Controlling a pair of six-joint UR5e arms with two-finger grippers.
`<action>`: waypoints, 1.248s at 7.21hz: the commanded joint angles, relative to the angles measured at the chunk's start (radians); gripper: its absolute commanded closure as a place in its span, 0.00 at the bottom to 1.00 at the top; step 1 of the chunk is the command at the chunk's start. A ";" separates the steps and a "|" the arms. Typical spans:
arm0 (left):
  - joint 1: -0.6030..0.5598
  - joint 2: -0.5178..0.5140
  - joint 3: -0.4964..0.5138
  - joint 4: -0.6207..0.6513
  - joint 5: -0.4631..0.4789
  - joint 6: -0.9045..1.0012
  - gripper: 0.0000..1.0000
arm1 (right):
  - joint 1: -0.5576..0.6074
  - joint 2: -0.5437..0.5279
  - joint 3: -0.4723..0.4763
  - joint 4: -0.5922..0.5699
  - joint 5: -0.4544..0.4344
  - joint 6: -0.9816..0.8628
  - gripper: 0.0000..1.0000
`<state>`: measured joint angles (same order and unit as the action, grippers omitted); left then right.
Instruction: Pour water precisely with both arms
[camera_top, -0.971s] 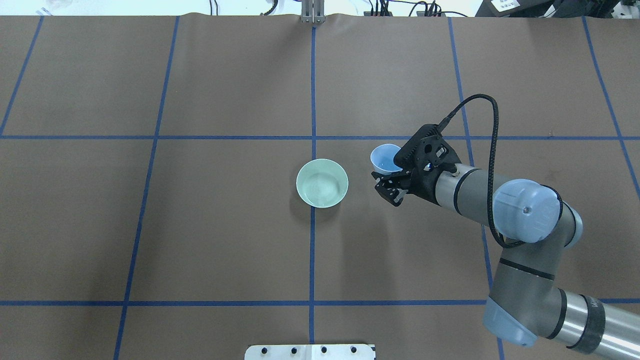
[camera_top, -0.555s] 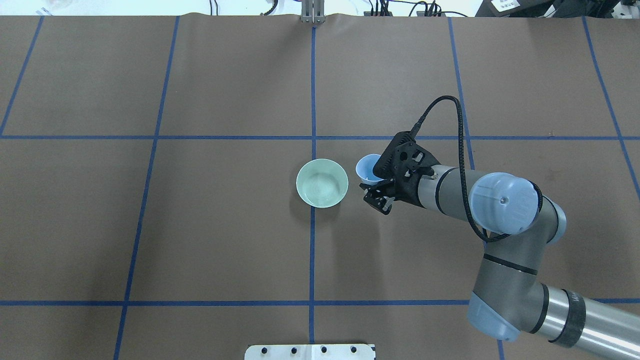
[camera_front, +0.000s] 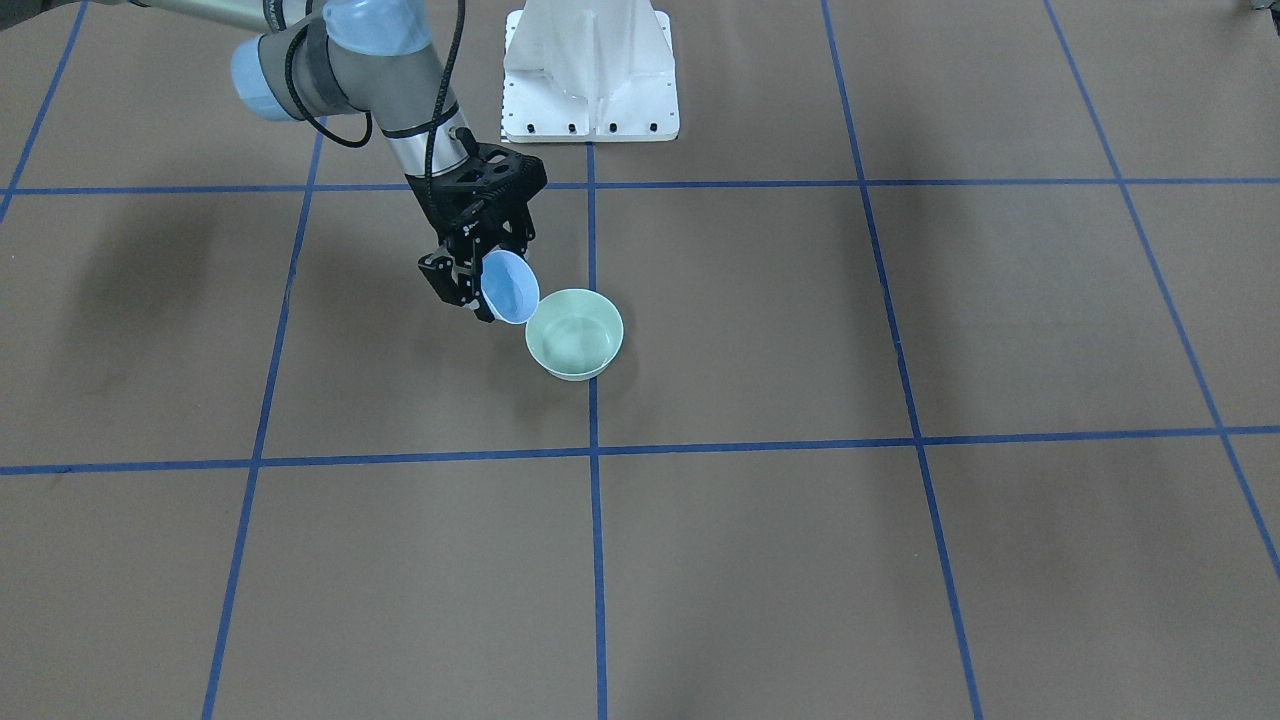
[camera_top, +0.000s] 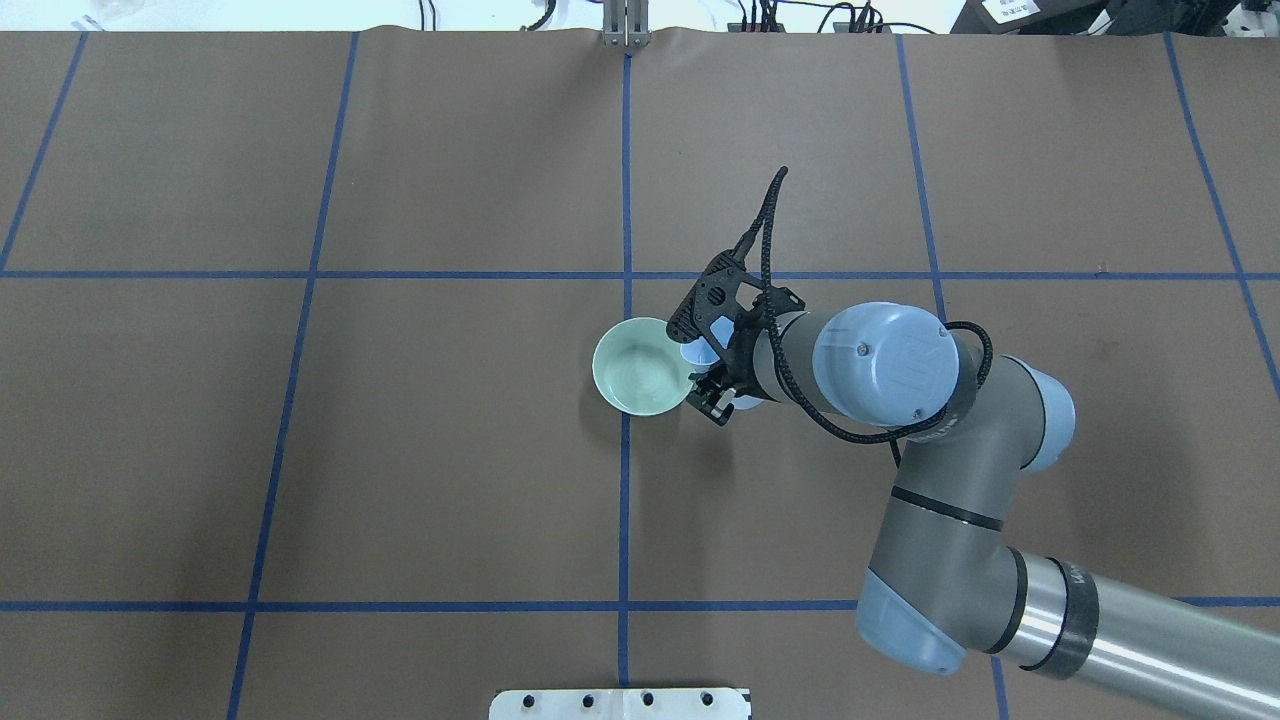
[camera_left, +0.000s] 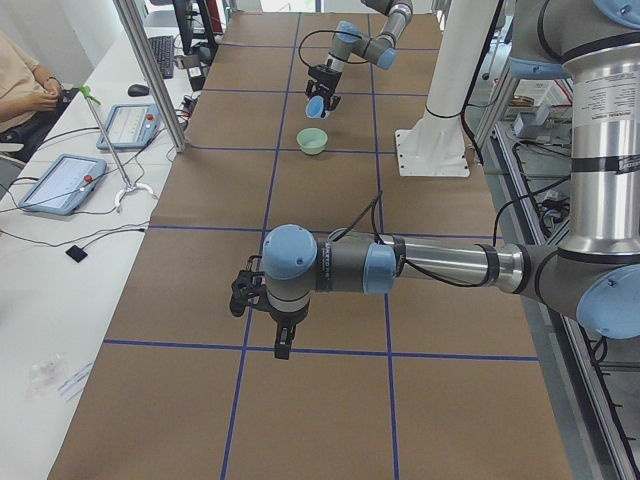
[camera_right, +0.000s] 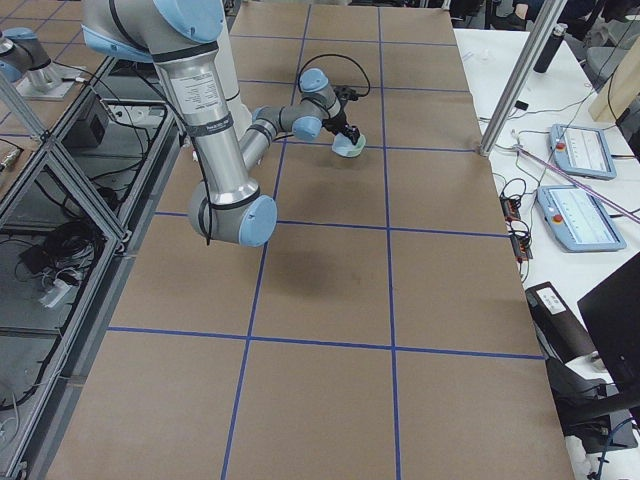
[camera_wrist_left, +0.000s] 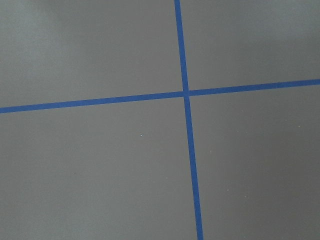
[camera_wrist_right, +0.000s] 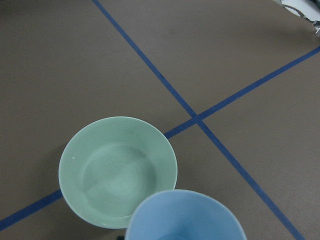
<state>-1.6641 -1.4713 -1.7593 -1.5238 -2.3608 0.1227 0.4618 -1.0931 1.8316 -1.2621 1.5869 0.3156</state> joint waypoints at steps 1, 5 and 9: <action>0.000 0.005 0.001 0.001 -0.002 0.000 0.00 | -0.002 0.053 0.000 -0.139 0.001 -0.003 1.00; -0.003 0.006 0.006 0.001 -0.002 0.002 0.00 | -0.003 0.137 -0.006 -0.298 0.002 -0.007 1.00; -0.011 0.006 0.009 0.001 -0.002 0.002 0.00 | -0.003 0.208 -0.076 -0.344 0.002 -0.012 1.00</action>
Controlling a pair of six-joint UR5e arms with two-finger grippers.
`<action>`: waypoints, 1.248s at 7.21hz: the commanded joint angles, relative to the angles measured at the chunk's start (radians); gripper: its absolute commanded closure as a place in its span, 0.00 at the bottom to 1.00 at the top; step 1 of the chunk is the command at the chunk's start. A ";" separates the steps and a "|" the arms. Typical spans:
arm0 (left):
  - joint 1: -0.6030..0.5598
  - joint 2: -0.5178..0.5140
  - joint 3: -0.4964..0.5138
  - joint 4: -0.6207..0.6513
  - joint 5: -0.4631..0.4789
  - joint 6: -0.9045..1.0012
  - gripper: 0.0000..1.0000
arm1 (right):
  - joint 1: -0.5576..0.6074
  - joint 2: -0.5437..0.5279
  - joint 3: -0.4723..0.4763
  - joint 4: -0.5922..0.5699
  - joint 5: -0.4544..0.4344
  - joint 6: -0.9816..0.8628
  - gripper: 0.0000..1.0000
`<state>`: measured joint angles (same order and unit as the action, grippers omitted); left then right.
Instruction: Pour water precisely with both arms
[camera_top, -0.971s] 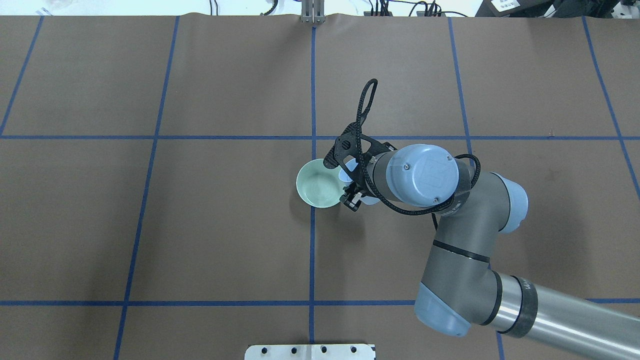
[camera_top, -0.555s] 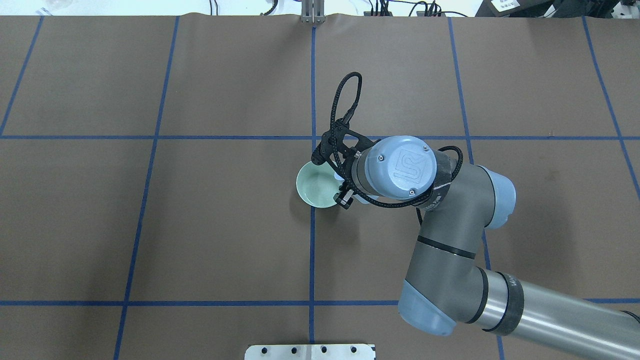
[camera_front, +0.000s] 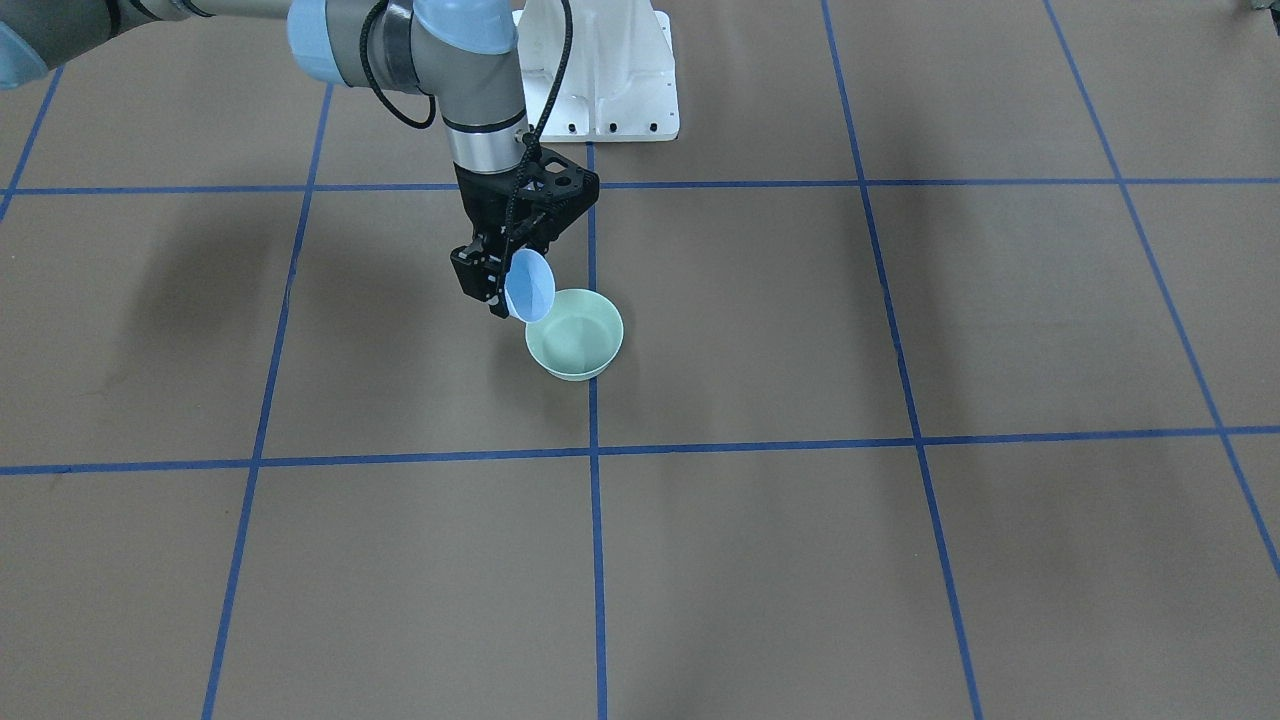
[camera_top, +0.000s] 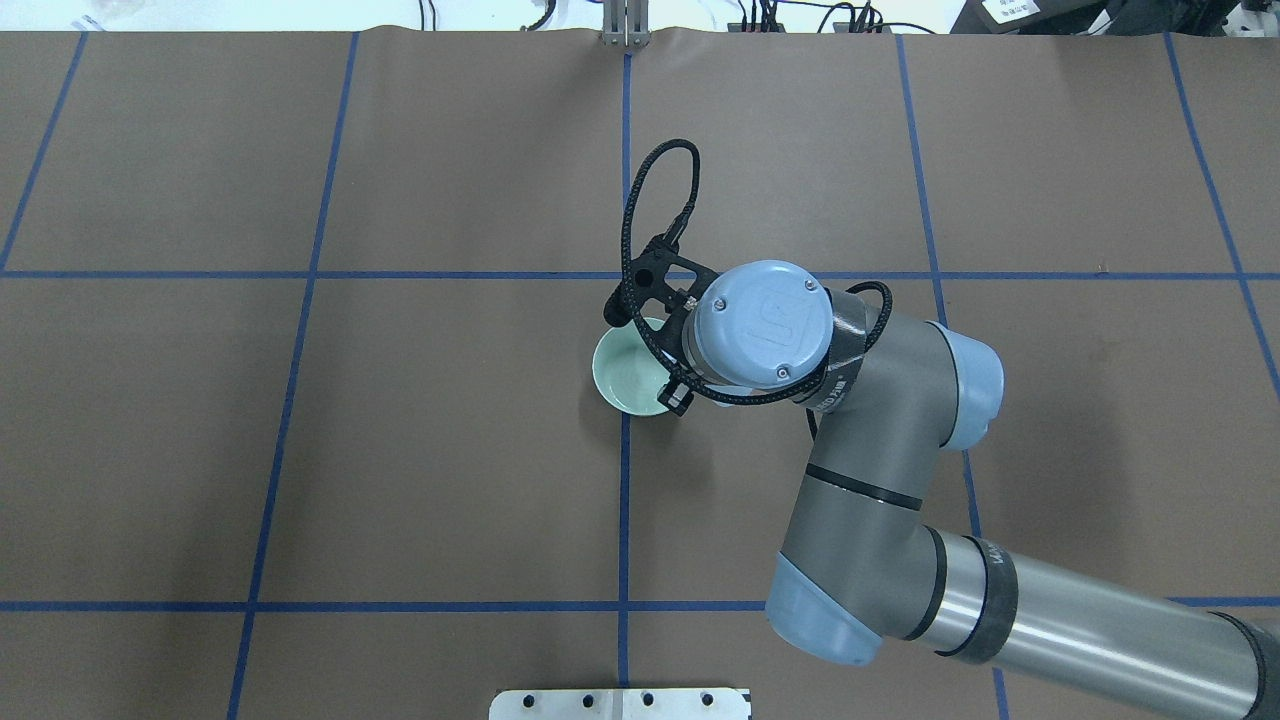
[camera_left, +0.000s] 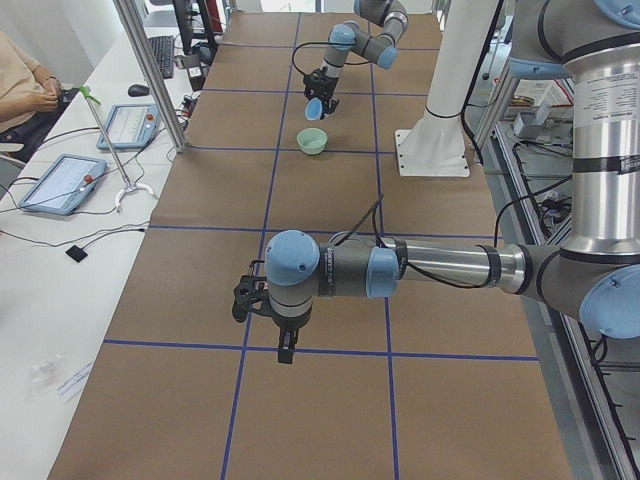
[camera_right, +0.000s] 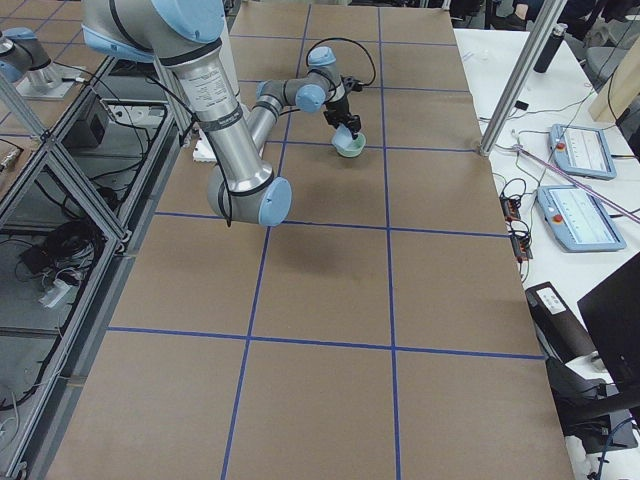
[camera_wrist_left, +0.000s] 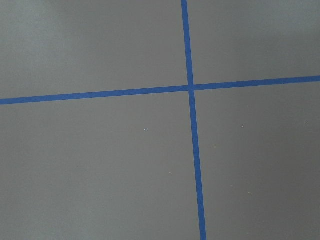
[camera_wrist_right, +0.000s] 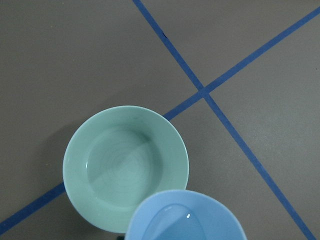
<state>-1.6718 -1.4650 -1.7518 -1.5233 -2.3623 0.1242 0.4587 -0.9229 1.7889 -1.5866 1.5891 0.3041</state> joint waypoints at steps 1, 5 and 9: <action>-0.005 0.000 0.003 0.000 0.000 0.000 0.00 | -0.002 0.042 -0.045 -0.022 0.000 0.000 1.00; -0.011 -0.002 0.005 0.000 0.000 0.000 0.00 | -0.008 0.067 -0.083 -0.062 0.000 -0.002 1.00; -0.012 -0.002 0.008 0.000 0.000 0.000 0.00 | -0.009 0.085 -0.086 -0.128 0.000 -0.031 1.00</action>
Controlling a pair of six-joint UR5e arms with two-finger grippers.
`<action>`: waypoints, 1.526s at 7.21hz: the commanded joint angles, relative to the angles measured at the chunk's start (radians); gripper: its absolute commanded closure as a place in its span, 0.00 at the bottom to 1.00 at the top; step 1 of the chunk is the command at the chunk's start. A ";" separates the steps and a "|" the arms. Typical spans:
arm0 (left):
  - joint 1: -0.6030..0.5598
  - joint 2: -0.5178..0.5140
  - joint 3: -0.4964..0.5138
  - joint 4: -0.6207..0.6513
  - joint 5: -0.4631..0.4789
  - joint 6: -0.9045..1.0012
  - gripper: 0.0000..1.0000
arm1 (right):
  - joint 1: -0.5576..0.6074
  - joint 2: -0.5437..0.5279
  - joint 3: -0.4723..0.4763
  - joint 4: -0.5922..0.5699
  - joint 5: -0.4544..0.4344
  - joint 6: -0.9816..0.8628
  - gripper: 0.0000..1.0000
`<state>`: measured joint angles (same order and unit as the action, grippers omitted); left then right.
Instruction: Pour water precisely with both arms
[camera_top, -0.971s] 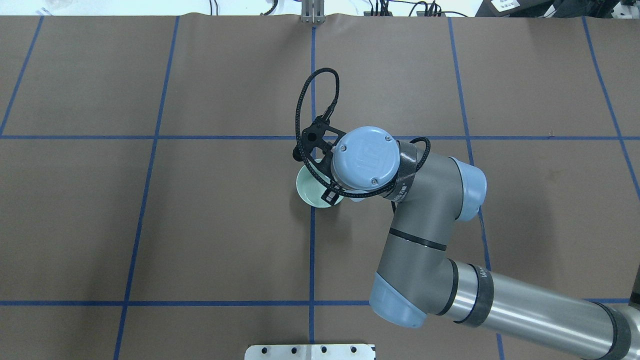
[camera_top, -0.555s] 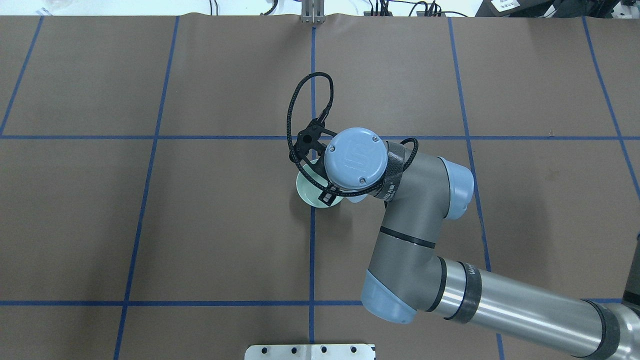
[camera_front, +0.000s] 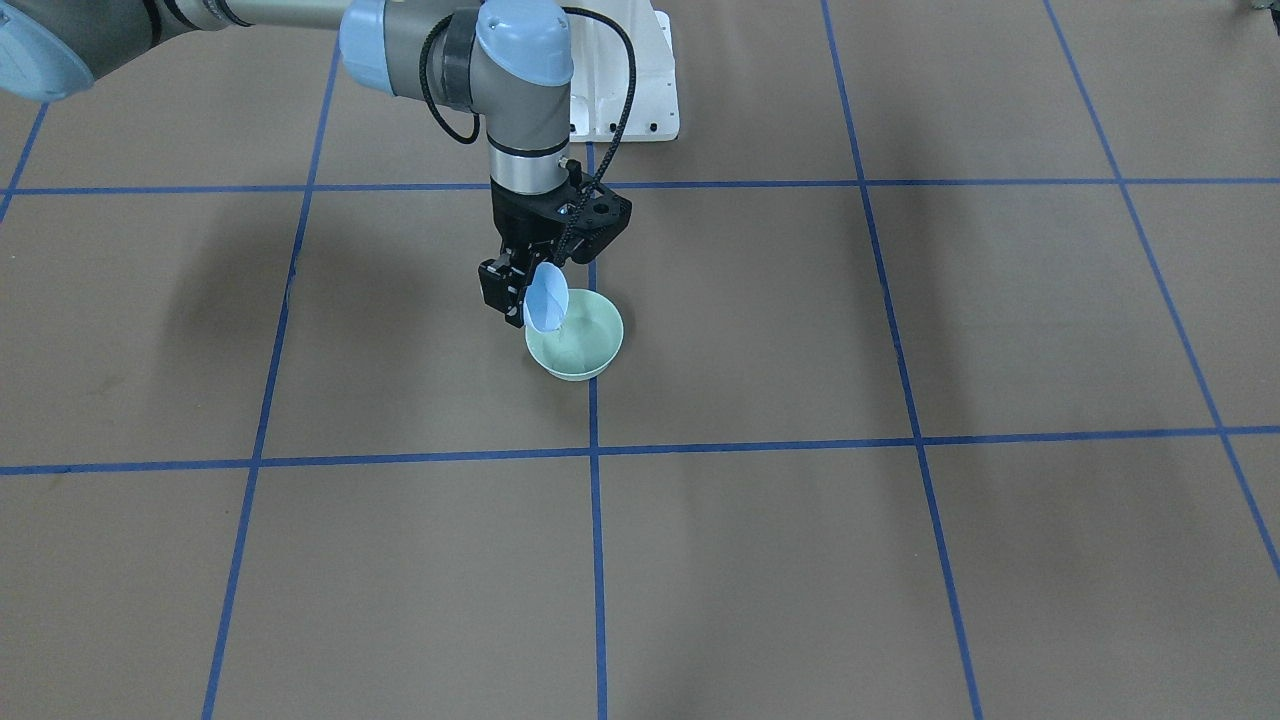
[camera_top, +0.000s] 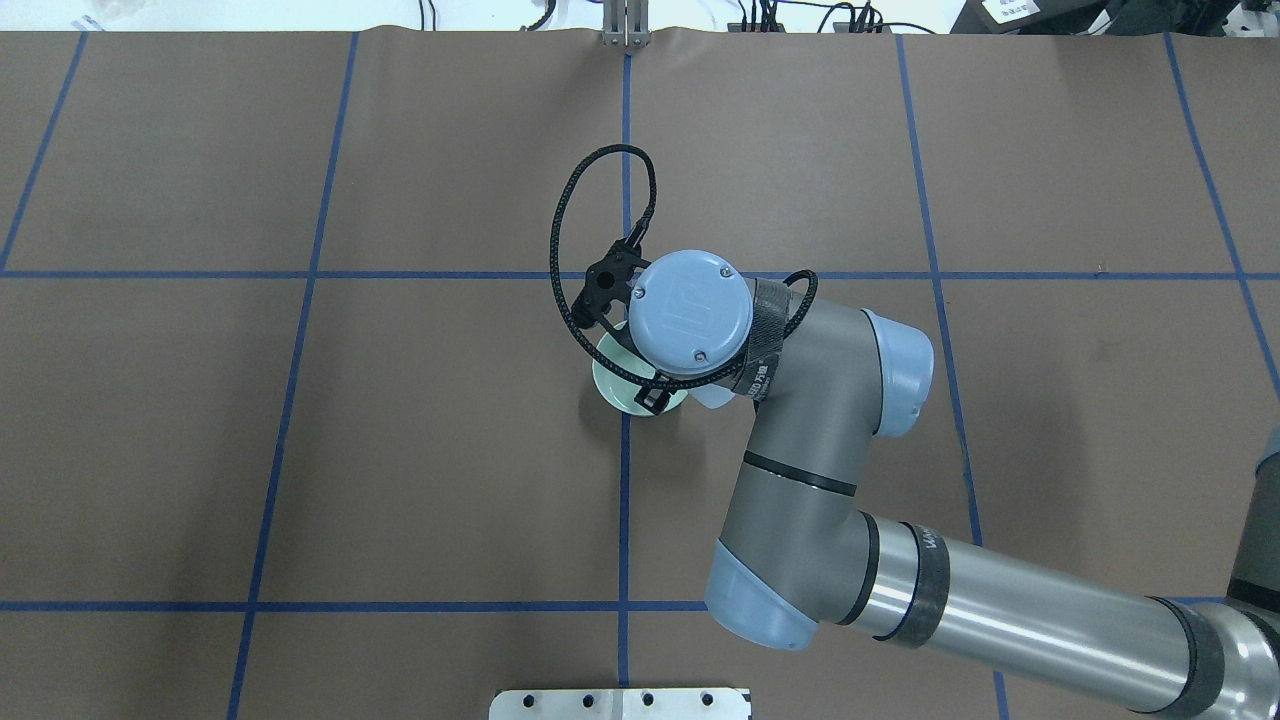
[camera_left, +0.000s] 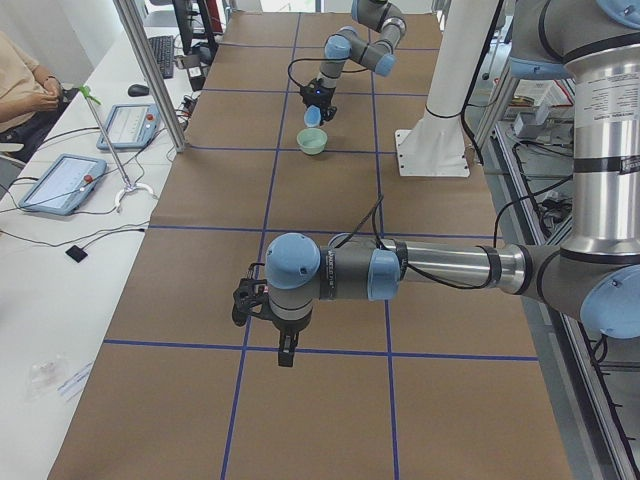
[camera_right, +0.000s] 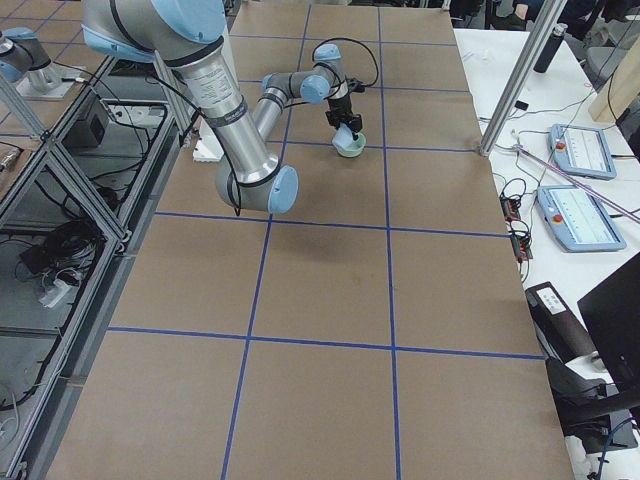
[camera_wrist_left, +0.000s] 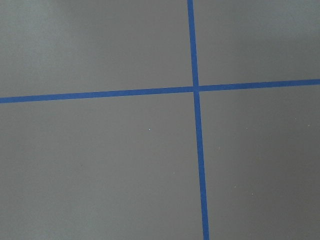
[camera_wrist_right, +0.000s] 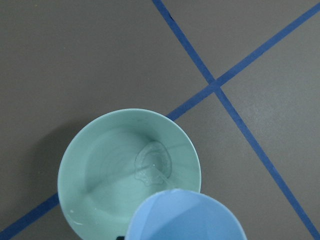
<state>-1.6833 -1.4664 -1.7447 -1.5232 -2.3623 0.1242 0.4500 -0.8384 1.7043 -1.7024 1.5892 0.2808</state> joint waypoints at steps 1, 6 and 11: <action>-0.001 0.000 0.001 0.000 0.000 0.000 0.00 | -0.004 0.004 -0.003 -0.023 0.000 -0.009 1.00; -0.001 0.000 0.001 0.000 -0.002 0.000 0.00 | -0.022 0.015 -0.005 -0.066 -0.011 -0.072 1.00; -0.001 0.000 0.007 -0.002 -0.002 0.000 0.00 | 0.010 -0.027 0.000 0.160 -0.009 0.019 1.00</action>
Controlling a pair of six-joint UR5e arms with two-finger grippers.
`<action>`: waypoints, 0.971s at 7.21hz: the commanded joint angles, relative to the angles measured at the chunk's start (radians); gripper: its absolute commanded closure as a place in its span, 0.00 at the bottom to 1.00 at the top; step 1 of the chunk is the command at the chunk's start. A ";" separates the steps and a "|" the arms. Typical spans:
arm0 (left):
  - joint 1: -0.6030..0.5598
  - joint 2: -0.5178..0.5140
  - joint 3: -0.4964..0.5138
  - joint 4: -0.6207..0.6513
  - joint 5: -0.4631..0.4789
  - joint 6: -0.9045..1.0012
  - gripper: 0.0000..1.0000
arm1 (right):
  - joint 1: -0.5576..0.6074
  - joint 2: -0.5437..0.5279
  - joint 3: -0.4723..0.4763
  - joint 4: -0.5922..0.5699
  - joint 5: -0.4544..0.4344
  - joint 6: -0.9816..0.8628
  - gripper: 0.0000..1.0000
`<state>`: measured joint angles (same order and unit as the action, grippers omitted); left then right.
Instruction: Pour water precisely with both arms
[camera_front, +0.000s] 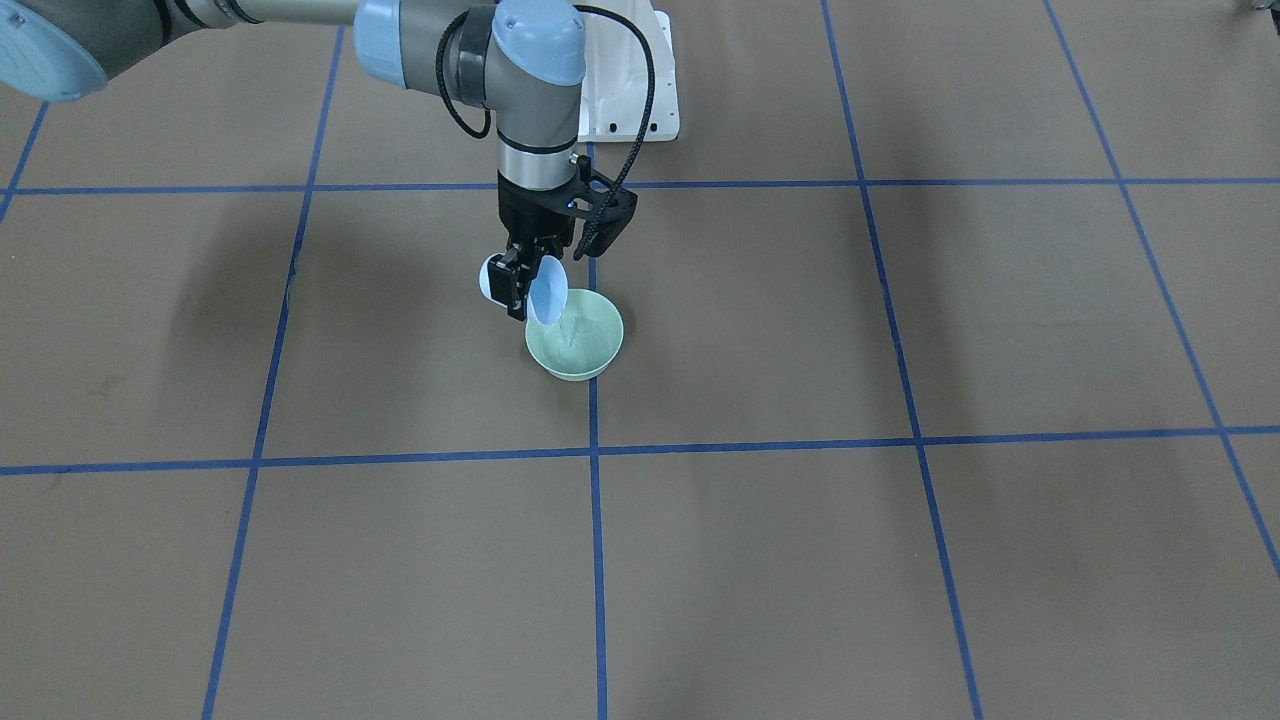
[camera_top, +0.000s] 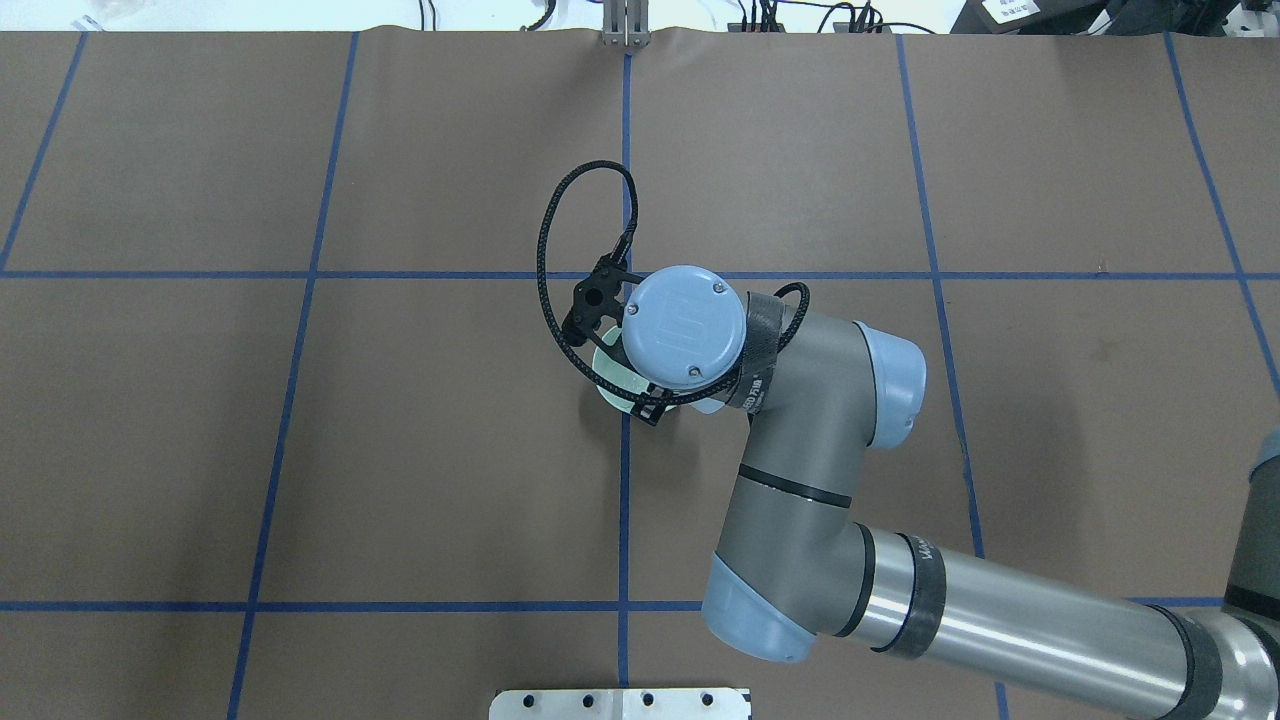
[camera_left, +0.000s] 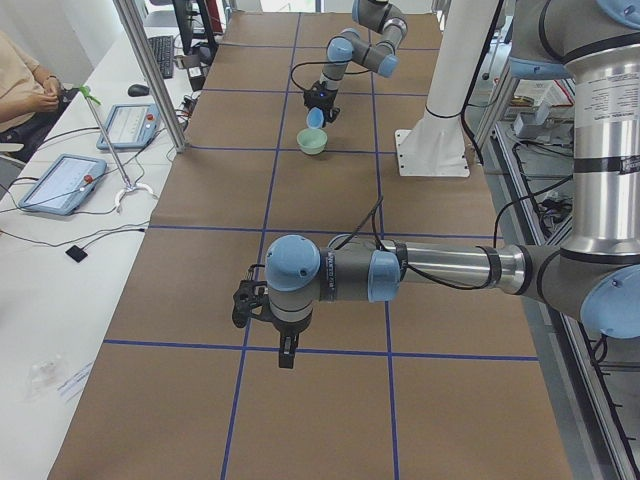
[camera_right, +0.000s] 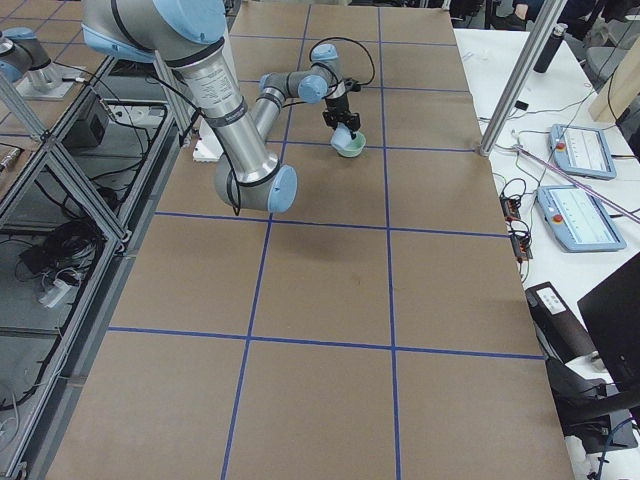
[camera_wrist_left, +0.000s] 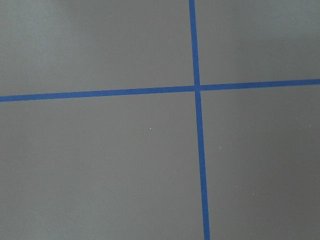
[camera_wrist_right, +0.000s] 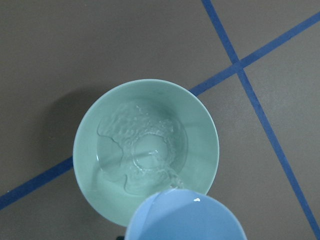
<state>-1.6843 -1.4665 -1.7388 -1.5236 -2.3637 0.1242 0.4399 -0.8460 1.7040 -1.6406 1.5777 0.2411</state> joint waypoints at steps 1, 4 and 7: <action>0.000 0.000 0.002 0.000 0.000 0.000 0.00 | 0.032 -0.039 0.000 0.195 0.005 0.152 1.00; 0.000 0.000 0.045 -0.004 0.001 0.000 0.00 | 0.091 -0.048 0.002 0.352 0.004 0.494 1.00; -0.003 -0.003 0.033 -0.017 0.007 0.008 0.00 | 0.239 -0.054 0.011 0.381 -0.001 0.503 1.00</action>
<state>-1.6882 -1.4674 -1.7023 -1.5365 -2.3590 0.1300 0.6134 -0.8966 1.7098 -1.2815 1.5783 0.7335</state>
